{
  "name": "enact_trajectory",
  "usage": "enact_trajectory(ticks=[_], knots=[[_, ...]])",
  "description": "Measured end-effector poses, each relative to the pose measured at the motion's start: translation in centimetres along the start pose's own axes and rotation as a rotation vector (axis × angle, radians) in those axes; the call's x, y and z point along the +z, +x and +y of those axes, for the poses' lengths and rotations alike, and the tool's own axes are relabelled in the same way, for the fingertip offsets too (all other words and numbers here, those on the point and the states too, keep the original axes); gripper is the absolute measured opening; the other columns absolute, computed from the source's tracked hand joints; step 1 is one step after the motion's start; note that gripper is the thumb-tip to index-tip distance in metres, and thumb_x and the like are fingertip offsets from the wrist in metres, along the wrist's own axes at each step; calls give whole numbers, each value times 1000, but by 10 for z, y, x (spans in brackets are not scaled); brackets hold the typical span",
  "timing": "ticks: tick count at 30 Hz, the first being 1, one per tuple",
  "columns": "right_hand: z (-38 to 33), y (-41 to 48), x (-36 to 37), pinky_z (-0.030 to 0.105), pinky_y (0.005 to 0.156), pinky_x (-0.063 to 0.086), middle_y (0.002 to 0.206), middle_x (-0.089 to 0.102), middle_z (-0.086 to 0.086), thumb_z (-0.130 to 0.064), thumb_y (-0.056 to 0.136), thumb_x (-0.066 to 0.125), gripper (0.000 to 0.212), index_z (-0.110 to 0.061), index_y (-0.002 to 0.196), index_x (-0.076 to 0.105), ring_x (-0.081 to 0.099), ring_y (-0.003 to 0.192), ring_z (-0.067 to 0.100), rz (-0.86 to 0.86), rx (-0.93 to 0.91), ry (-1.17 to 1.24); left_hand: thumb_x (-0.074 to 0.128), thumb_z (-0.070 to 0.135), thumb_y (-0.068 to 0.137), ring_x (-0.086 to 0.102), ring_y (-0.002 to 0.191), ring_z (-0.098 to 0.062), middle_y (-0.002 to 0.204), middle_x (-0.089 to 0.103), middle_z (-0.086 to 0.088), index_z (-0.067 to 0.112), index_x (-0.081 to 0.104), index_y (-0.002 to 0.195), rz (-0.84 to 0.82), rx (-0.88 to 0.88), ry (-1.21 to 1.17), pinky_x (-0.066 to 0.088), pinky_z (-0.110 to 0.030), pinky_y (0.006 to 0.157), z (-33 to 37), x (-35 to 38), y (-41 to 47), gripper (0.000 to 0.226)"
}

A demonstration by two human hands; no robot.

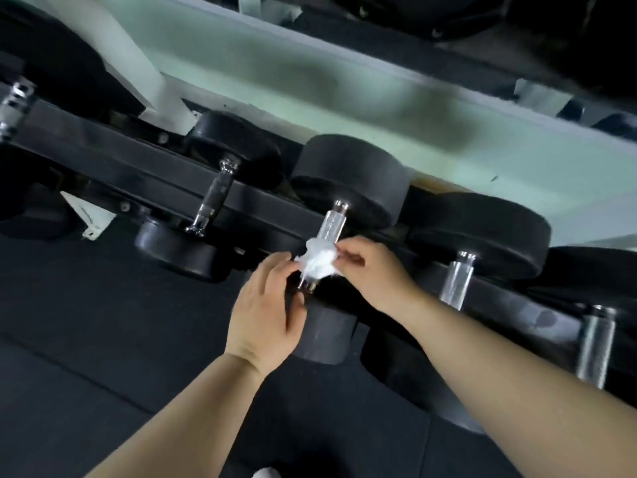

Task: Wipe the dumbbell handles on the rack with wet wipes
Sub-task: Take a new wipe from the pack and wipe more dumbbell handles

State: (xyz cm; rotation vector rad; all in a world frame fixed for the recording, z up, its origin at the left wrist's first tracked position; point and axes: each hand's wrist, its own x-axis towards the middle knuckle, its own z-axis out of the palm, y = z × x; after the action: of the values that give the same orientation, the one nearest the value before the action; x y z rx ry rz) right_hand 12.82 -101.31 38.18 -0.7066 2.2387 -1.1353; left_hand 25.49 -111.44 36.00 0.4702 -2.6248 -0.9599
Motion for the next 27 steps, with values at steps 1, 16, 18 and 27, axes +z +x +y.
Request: enact_trajectory(ticks=[1, 16, 18, 27], knots=[[-13, -13, -4, -2, 66, 34, 93, 54, 0, -1, 87, 54, 21, 2, 107, 62, 52, 81, 6, -50, 56, 64, 50, 18, 80, 39, 117, -7, 127, 47, -2, 20, 42, 123, -2, -100, -53, 35, -28, 97, 16, -16, -3, 44], [-159, -102, -38, 0, 68, 41, 88, 61, -18, -15, 90, 53, 13, -23, 93, 63, 54, 84, -7, -35, 177, 343, 56, 12, 86, 52, 68, -8, 77, 58, 0, 6, 59, 86, -312, -625, -323, 38, -15, 56, 122, -178, 1, 7], [-150, -97, -30, 2, 65, 42, 87, 62, -13, -15, 90, 51, 15, -25, 87, 62, 56, 83, -2, 133, 238, 294, 55, 12, 86, 51, 66, -6, 73, 56, 3, 12, 55, 78, -289, -661, -300, 37, -15, 54, 106, -183, 5, 8], [-84, -47, 61, 21, 88, 31, 114, 61, 7, -11, 91, 47, 25, -8, 109, 63, 47, 109, 23, 439, 475, -241, 56, 12, 86, 45, 61, -8, 67, 50, 4, 15, 47, 71, -416, -644, -152, 30, -21, 49, -8, -193, 46, 18]])
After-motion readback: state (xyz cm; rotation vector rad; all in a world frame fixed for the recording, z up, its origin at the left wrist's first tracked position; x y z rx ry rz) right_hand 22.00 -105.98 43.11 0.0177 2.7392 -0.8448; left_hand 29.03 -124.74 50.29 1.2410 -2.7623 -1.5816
